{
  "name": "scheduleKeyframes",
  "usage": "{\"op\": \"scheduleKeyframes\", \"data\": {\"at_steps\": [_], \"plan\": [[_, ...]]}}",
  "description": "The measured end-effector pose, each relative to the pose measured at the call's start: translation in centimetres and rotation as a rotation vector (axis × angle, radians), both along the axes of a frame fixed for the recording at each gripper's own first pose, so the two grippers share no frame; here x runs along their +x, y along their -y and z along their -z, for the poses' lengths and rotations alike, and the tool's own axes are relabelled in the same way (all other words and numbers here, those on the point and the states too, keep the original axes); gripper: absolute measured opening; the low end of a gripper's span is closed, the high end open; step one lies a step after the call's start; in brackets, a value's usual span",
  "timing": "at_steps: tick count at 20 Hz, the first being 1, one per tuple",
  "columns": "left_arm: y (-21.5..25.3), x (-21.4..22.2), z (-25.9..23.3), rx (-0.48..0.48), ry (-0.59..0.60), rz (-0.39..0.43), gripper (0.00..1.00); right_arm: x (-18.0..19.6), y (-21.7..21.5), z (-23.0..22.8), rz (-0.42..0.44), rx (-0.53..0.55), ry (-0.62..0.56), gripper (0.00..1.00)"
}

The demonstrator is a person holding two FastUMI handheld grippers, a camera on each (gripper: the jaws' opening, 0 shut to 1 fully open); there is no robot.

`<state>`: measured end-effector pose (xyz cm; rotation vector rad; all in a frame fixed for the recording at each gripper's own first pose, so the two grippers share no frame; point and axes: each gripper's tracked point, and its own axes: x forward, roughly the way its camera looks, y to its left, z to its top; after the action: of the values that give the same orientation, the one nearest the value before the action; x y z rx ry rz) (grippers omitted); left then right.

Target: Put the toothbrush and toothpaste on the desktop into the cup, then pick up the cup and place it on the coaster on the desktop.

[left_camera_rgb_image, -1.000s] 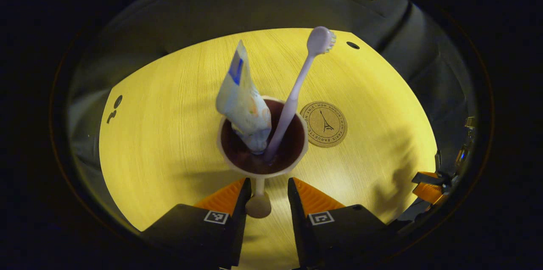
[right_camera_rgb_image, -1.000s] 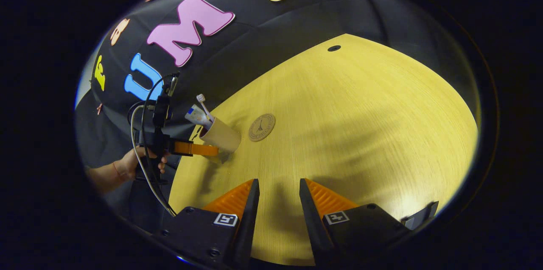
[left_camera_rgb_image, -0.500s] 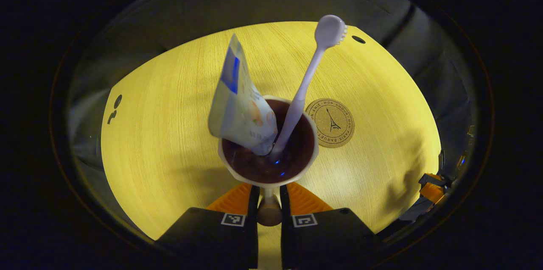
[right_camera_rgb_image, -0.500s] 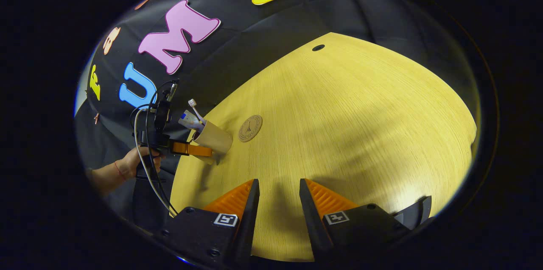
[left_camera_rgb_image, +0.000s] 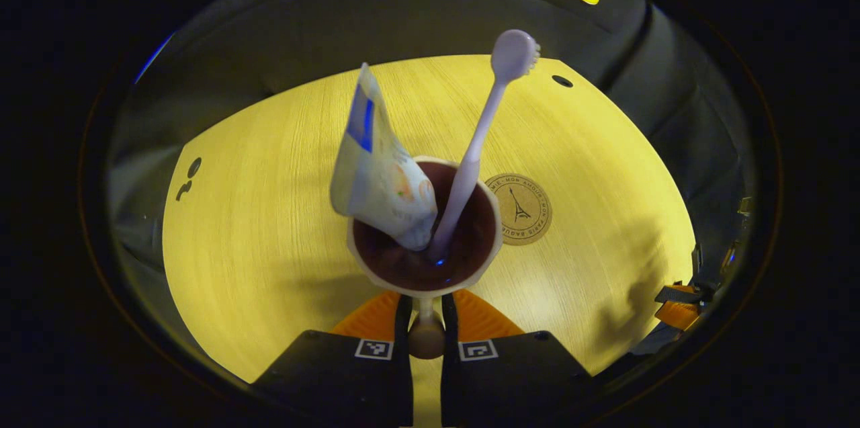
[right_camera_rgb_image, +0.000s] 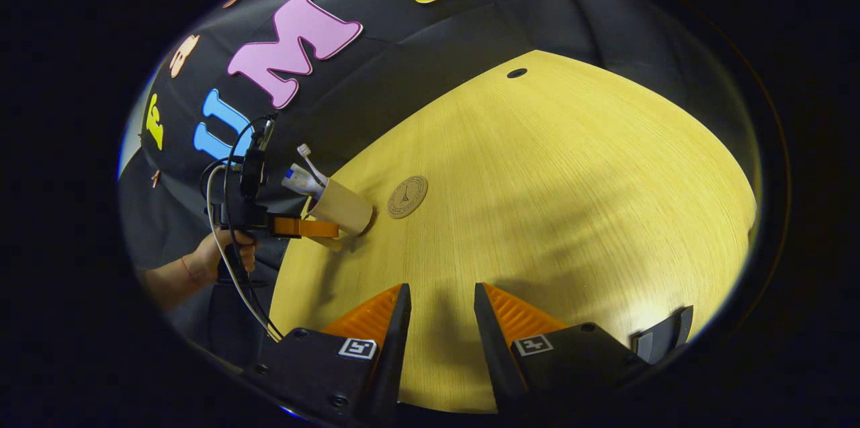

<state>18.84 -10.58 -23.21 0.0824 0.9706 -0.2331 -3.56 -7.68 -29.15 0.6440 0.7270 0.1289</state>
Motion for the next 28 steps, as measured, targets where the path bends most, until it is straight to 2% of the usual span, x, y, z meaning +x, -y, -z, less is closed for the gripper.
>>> {"op": "scheduleKeyframes", "data": {"at_steps": [4,18,19,20,28], "plan": [[1.9,0.3,-1.0,-0.014,0.018,0.037,0.20,0.1,0.1,-0.2,0.006,-0.003,0.007,0.59],[8.7,2.2,-0.5,0.037,0.022,0.175,0.20,-1.5,2.7,0.0,0.094,0.005,-0.001,0.59],[9.0,2.4,-0.4,0.042,0.022,0.181,0.25,-1.5,2.9,0.2,0.100,0.007,-0.001,0.59],[9.2,2.4,-0.4,0.047,0.021,0.186,0.21,-1.6,3.0,0.2,0.105,0.007,-0.001,0.59],[9.6,2.4,0.6,0.067,0.012,0.188,0.20,-1.6,4.0,1.2,0.126,0.016,-0.010,0.59]]}}
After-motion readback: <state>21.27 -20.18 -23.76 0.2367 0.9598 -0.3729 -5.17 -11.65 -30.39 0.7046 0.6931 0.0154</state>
